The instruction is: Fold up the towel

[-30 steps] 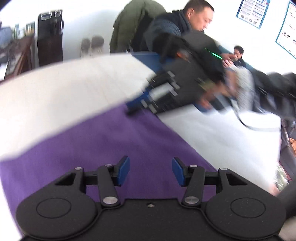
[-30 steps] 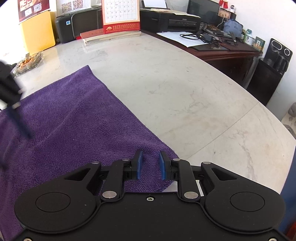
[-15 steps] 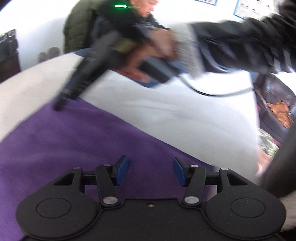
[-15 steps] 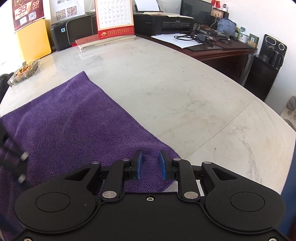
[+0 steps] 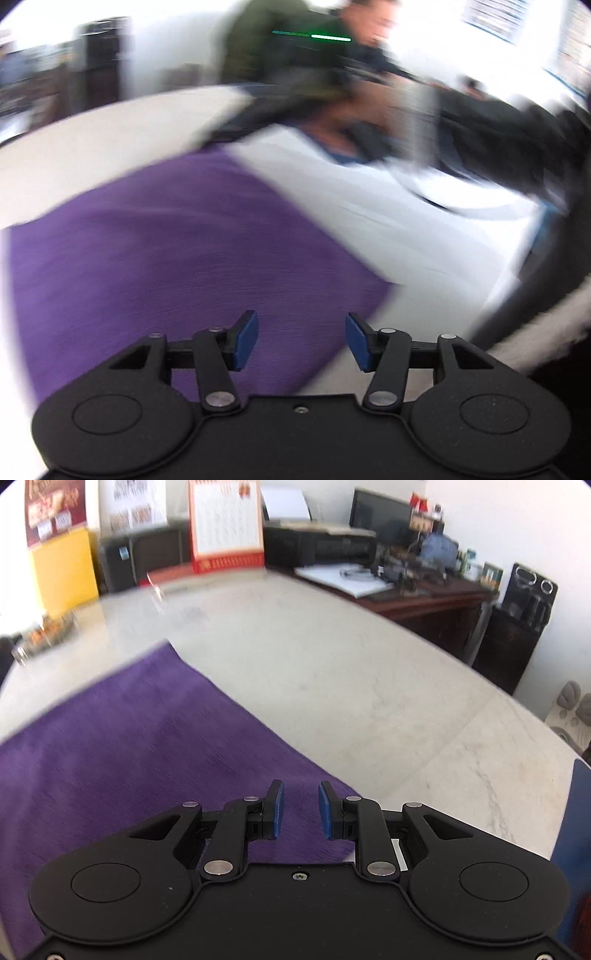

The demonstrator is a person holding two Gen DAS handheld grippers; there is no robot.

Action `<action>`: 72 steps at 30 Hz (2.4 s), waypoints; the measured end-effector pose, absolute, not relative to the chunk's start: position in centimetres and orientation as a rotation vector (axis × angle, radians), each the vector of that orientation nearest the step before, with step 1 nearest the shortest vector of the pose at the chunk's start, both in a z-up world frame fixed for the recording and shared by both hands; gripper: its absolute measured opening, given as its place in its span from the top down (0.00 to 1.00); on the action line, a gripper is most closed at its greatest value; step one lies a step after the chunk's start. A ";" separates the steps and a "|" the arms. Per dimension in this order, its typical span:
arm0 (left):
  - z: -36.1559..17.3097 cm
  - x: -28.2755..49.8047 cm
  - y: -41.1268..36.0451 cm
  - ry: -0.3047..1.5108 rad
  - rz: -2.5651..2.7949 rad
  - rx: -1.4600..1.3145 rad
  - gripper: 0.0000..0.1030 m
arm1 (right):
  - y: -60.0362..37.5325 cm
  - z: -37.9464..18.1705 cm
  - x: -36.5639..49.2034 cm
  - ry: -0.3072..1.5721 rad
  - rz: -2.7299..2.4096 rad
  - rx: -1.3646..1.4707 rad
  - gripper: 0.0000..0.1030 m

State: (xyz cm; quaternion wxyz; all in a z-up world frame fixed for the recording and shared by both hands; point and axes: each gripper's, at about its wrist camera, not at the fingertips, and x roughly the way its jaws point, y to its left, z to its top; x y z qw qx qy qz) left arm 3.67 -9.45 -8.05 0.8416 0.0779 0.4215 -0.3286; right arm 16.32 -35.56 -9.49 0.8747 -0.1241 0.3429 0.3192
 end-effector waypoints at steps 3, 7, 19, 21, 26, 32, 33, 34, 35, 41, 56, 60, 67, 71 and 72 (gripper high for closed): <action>-9.1 4.6 -7.2 0.901 -0.581 0.140 0.52 | -33.9 -8.9 12.8 0.710 0.701 -0.221 0.80; -10.4 4.5 -3.5 0.923 -0.539 0.113 0.52 | -31.4 -10.5 7.3 0.778 0.733 -0.210 0.81; -11.5 2.7 2.9 0.929 -0.545 0.068 0.52 | -37.9 -10.6 -0.6 0.950 0.336 -0.109 0.78; -11.0 2.3 3.6 0.936 -0.533 0.058 0.51 | -38.0 -10.1 -1.7 0.956 0.286 -0.061 0.75; -10.9 1.7 5.4 1.034 -0.498 -0.050 0.51 | -37.7 -9.0 -4.2 0.962 0.209 0.129 0.60; -11.1 1.3 5.6 1.076 -0.488 -0.089 0.51 | -37.6 -10.2 -5.6 1.032 0.117 0.277 0.58; -11.1 1.4 5.6 1.077 -0.487 -0.094 0.51 | -37.5 -10.3 -5.7 1.043 0.105 0.291 0.58; -11.2 1.4 5.6 1.077 -0.485 -0.100 0.51 | -37.4 -10.5 -5.8 1.052 0.096 0.301 0.58; -11.2 1.5 5.5 1.082 -0.481 -0.107 0.52 | -37.2 -10.4 -5.8 1.055 0.094 0.299 0.58; -11.3 2.1 5.1 1.100 -0.484 -0.124 0.66 | -36.5 -10.3 -5.7 1.054 0.094 0.302 0.57; -9.9 3.6 5.3 1.106 -0.482 -0.207 0.95 | -36.0 -10.7 -5.6 1.051 0.029 0.265 0.57; -9.3 4.3 5.4 1.100 -0.490 -0.219 0.95 | -36.5 -11.2 -5.6 1.066 -0.008 0.293 0.57; -9.2 5.2 5.2 1.121 -0.515 -0.219 0.95 | -35.8 -11.3 -4.9 1.072 0.030 0.289 0.65; -9.4 5.5 5.3 1.130 -0.519 -0.219 0.95 | -35.5 -11.3 -4.6 1.079 0.044 0.284 0.79; -9.5 5.6 5.4 1.133 -0.522 -0.221 0.95 | -35.4 -11.3 -4.6 1.079 0.047 0.284 0.84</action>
